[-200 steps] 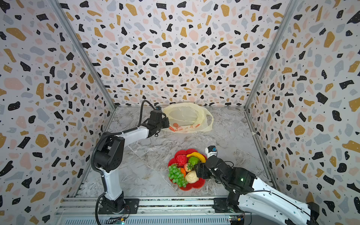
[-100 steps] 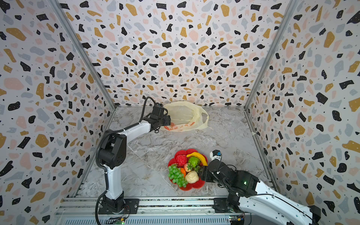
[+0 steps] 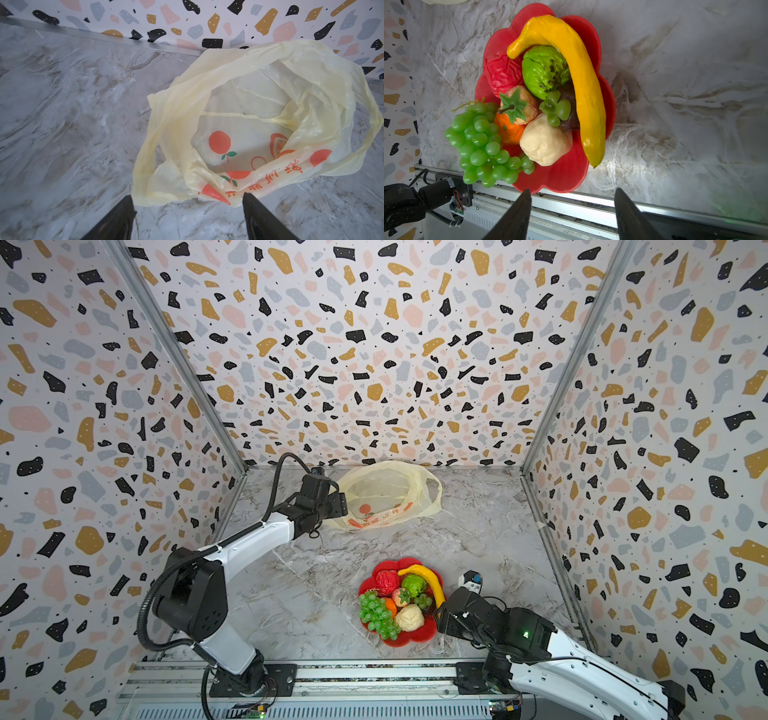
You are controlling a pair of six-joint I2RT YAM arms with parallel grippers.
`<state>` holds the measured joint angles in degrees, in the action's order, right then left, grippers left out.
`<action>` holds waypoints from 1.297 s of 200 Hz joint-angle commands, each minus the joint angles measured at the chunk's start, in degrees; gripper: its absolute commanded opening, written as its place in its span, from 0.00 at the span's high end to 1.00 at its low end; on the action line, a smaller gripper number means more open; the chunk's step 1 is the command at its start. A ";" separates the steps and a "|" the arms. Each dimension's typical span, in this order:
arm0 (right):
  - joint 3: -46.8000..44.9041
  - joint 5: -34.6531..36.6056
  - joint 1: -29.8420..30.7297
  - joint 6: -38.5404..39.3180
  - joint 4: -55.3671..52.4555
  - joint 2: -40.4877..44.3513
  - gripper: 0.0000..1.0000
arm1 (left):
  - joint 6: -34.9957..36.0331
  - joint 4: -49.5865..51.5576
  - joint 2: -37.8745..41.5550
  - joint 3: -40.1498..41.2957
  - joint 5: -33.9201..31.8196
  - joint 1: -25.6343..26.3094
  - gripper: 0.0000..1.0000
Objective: Take fruits out of the plastic bag
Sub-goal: Move the plastic bag to the top-center of the table, then move the plate to the center of the table.
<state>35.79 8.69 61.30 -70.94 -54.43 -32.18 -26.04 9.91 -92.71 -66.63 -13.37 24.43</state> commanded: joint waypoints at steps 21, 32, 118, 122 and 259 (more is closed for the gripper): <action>-2.77 -1.05 2.56 -5.35 -0.60 1.53 0.40 | -3.62 -8.96 15.97 16.07 -8.51 -0.55 0.18; -3.08 -1.01 3.22 -6.38 -0.54 1.76 0.41 | -3.59 -10.75 19.07 20.21 -9.28 -0.59 0.18; -9.72 -2.96 10.76 -17.37 4.93 3.04 0.52 | -2.06 -20.82 35.86 40.86 -13.89 -0.69 0.18; -10.04 -3.12 10.84 -17.57 5.54 3.14 0.53 | -2.08 -21.46 36.10 41.39 -13.75 -0.69 0.18; -19.09 0.19 10.52 -26.65 19.09 7.19 0.75 | -2.86 -23.93 38.13 44.42 -11.09 -0.65 0.18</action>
<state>18.00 7.09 71.92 -95.35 -37.19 -26.46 -28.97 -11.25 -55.29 -22.50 -24.47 24.05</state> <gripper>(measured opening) 0.267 0.820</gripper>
